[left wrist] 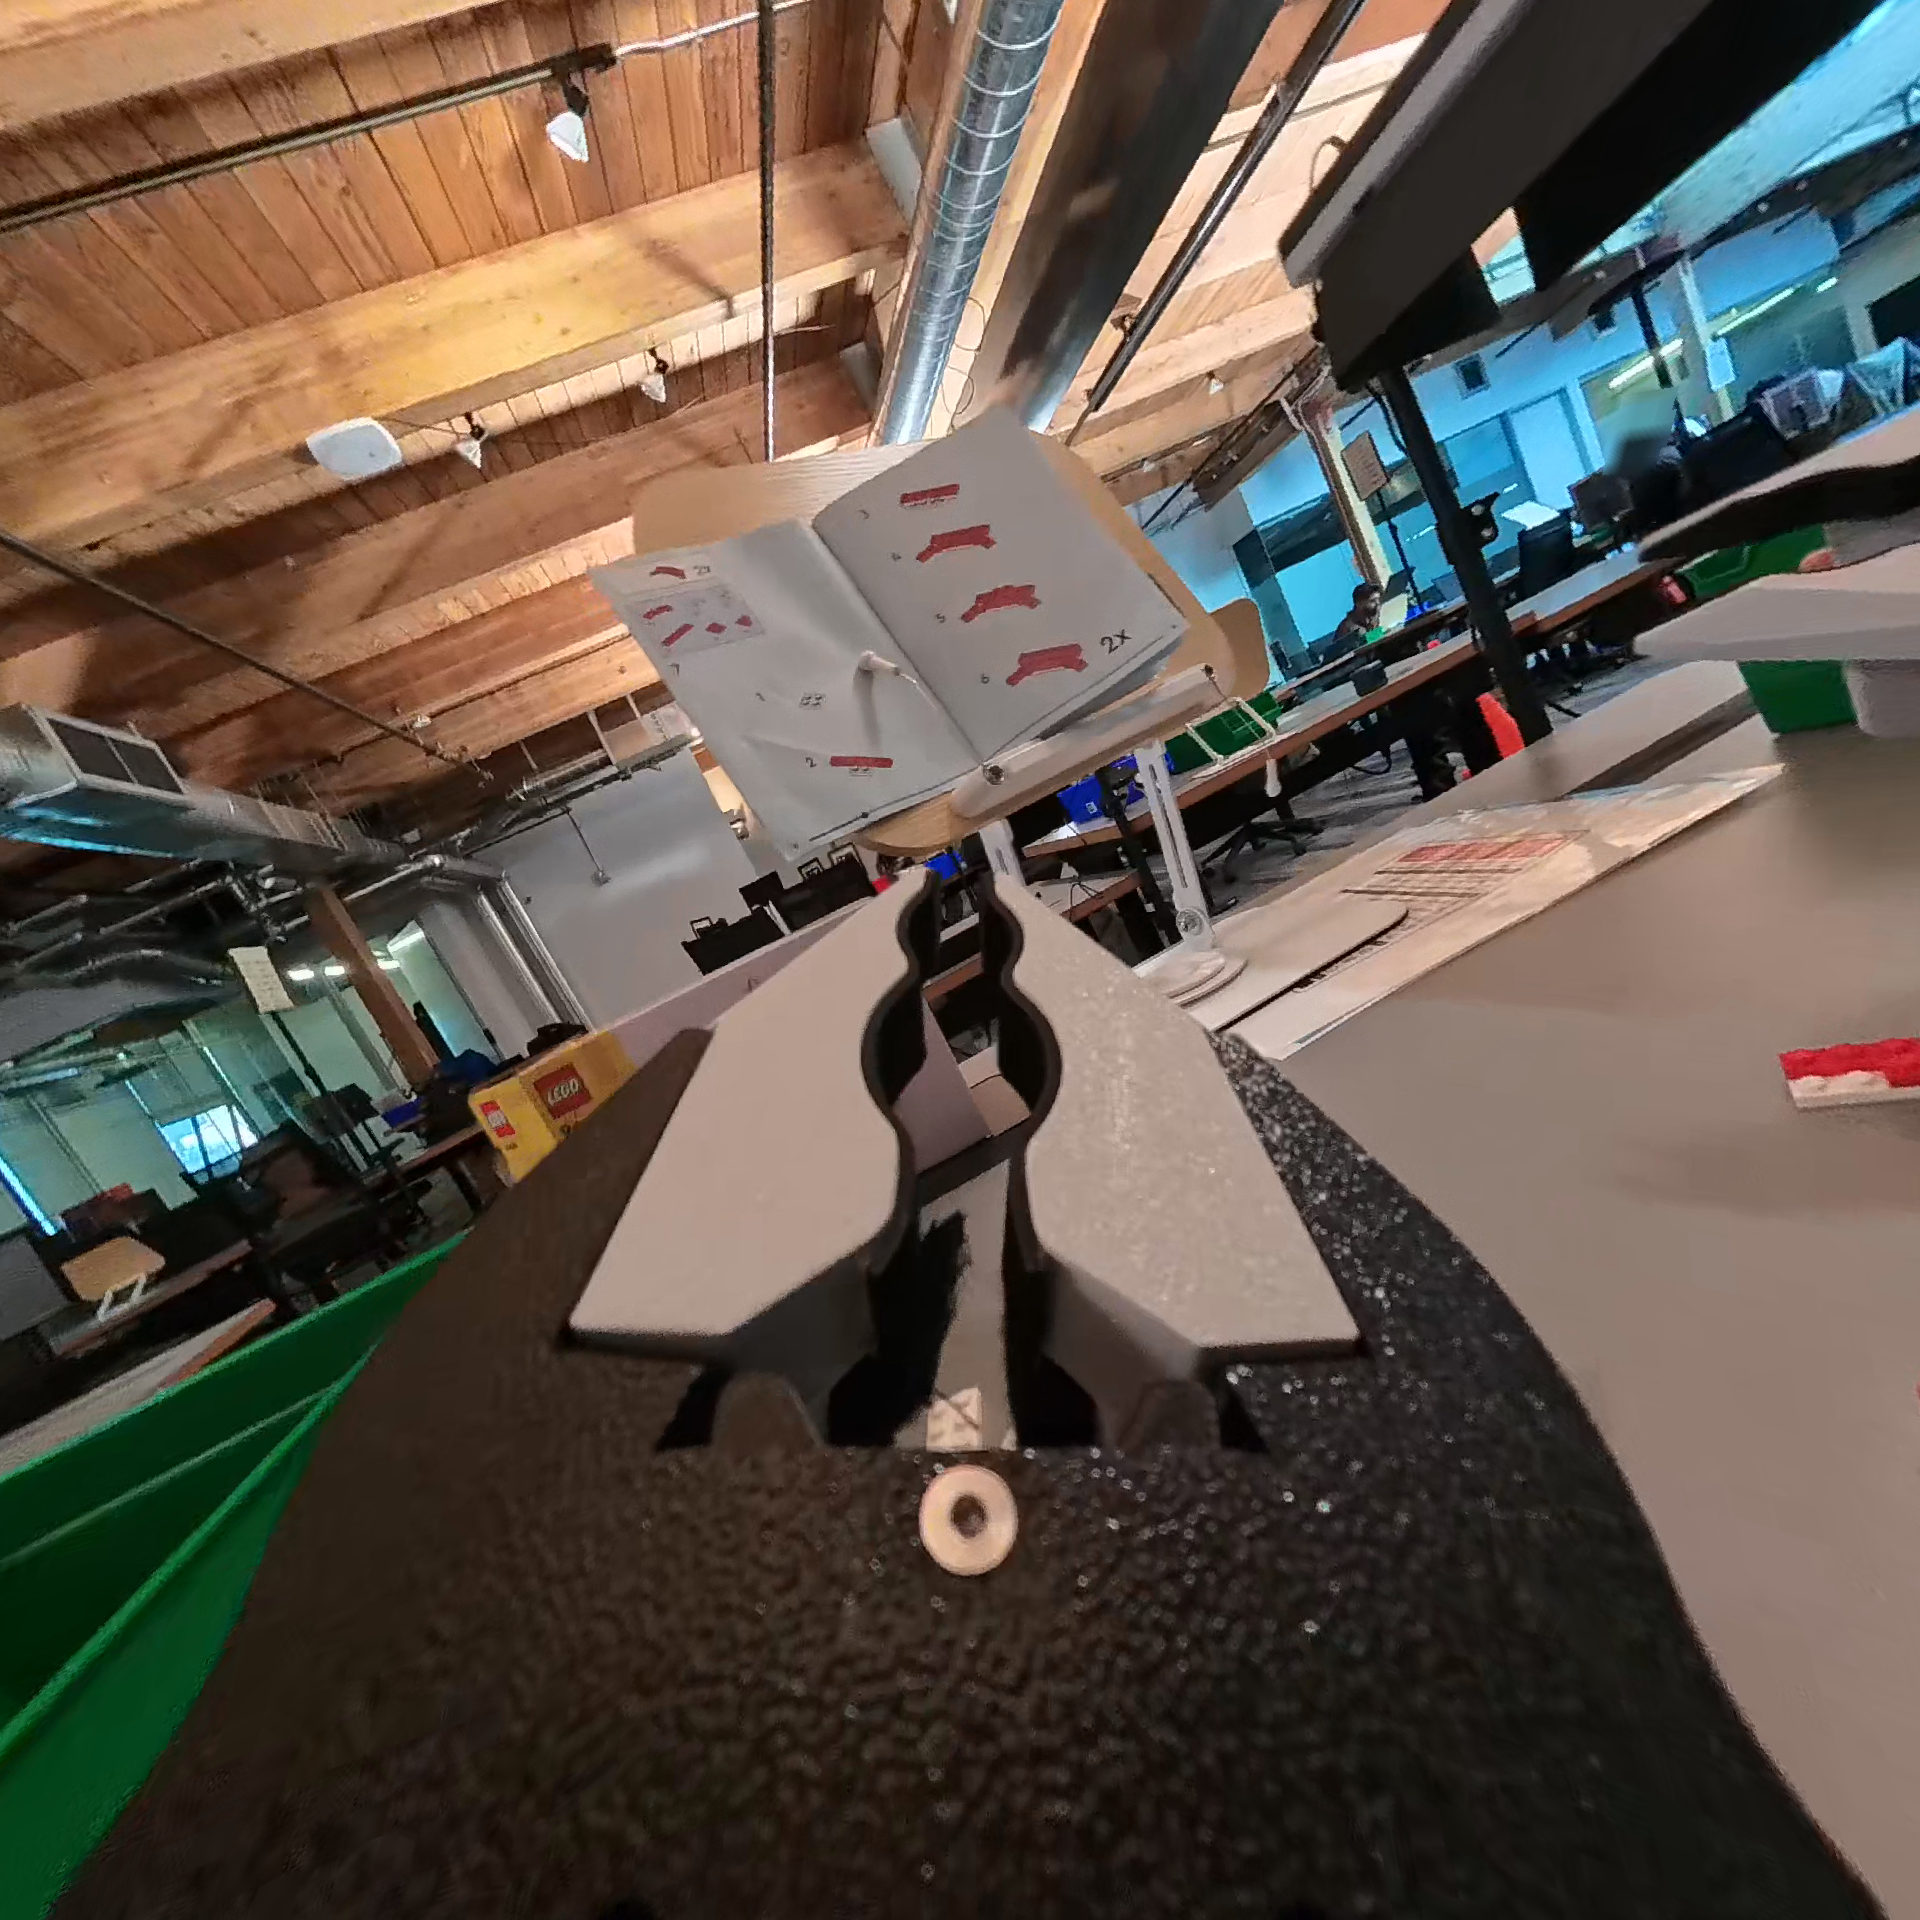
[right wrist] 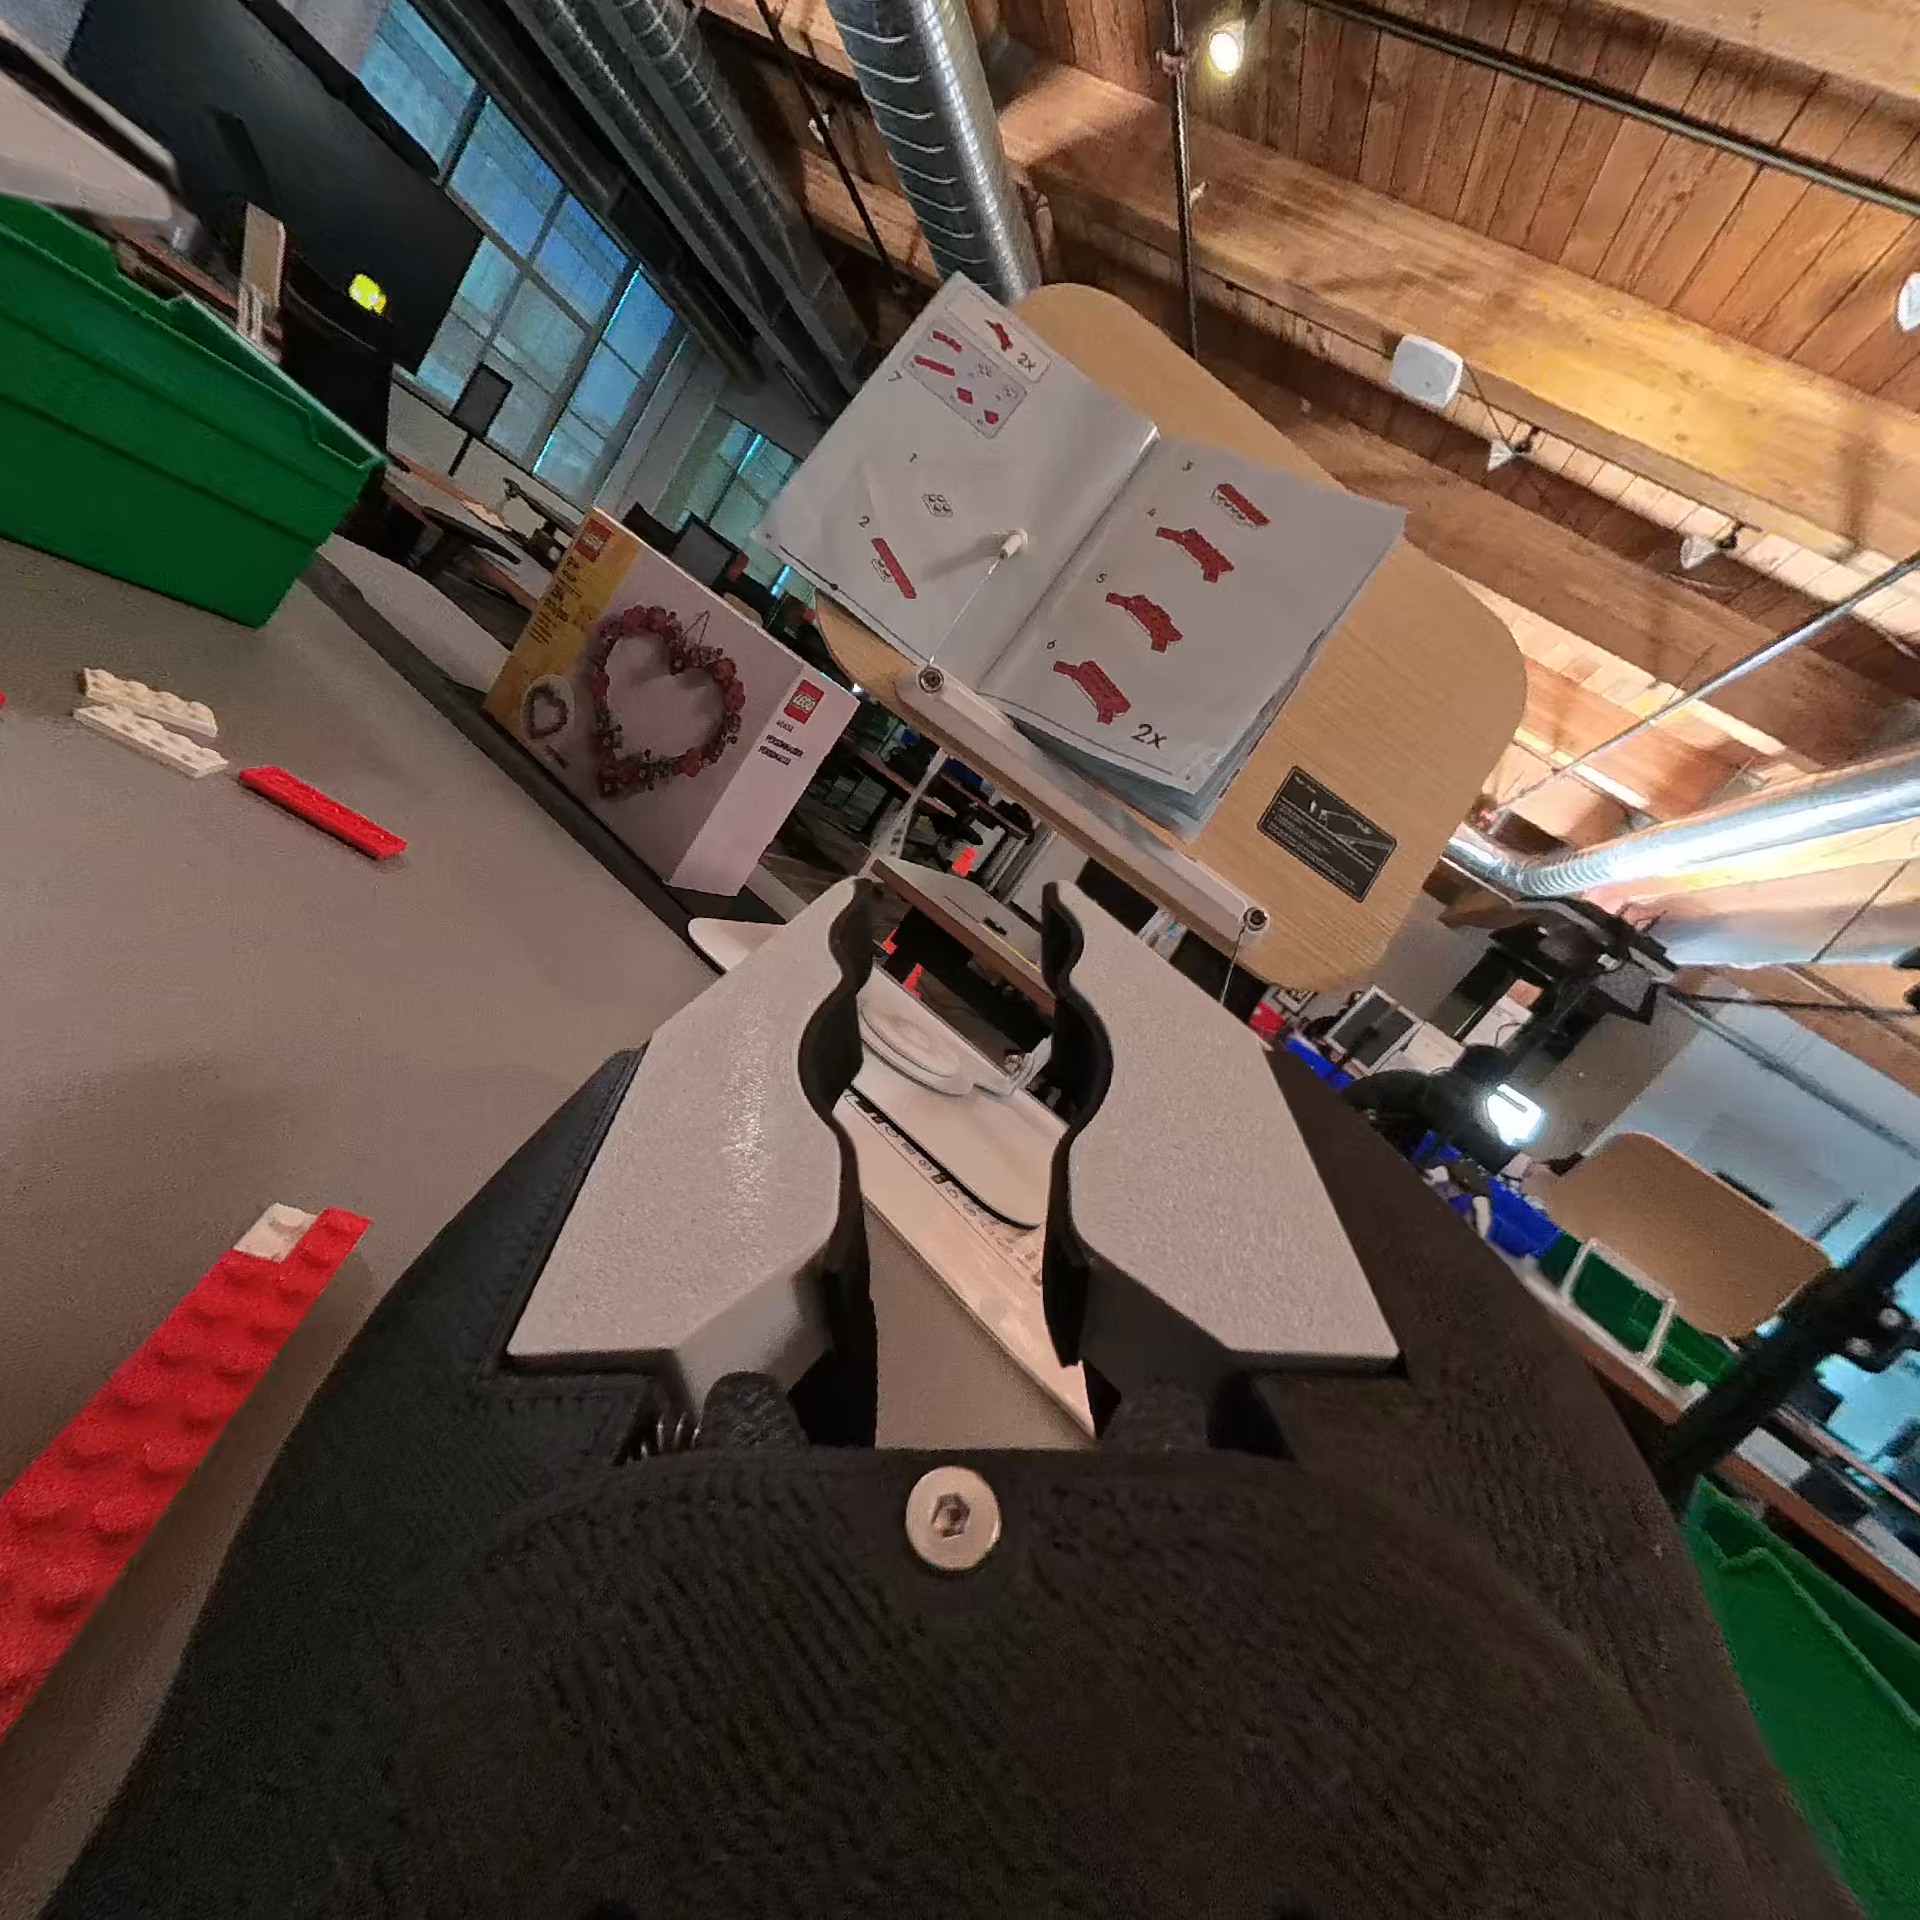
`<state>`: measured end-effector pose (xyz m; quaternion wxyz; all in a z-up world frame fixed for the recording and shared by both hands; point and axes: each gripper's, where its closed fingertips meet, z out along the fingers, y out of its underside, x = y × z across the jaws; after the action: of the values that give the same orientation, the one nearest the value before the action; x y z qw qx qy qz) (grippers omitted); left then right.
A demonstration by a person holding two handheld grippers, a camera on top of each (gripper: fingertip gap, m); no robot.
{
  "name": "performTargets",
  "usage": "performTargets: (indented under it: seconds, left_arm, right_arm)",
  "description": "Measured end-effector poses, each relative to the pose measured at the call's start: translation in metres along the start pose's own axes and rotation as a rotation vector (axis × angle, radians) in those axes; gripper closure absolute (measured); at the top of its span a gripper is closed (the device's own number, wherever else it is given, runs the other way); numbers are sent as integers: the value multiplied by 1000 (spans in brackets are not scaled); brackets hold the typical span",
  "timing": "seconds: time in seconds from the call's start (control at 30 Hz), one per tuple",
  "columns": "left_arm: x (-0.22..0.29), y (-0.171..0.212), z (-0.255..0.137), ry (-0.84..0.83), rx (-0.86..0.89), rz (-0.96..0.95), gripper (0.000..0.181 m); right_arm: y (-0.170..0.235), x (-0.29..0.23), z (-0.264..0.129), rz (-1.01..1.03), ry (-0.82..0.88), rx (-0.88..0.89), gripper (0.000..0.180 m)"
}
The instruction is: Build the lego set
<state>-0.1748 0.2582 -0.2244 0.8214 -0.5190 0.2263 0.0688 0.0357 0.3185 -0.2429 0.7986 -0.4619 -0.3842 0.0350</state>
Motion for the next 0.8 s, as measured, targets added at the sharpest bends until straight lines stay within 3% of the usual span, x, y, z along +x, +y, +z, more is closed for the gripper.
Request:
performTargets:
  seconds: [0.23, 0.8]
  left_arm:
    - [-14, 6, -6, -50, -27, -65, 178]
    - [-34, 14, -18, -112, -54, -153, 178]
  right_arm:
    - [3, 18, -5, 119, 49, 10, 150]
    - [5, 19, -5, 122, 67, -5, 151]
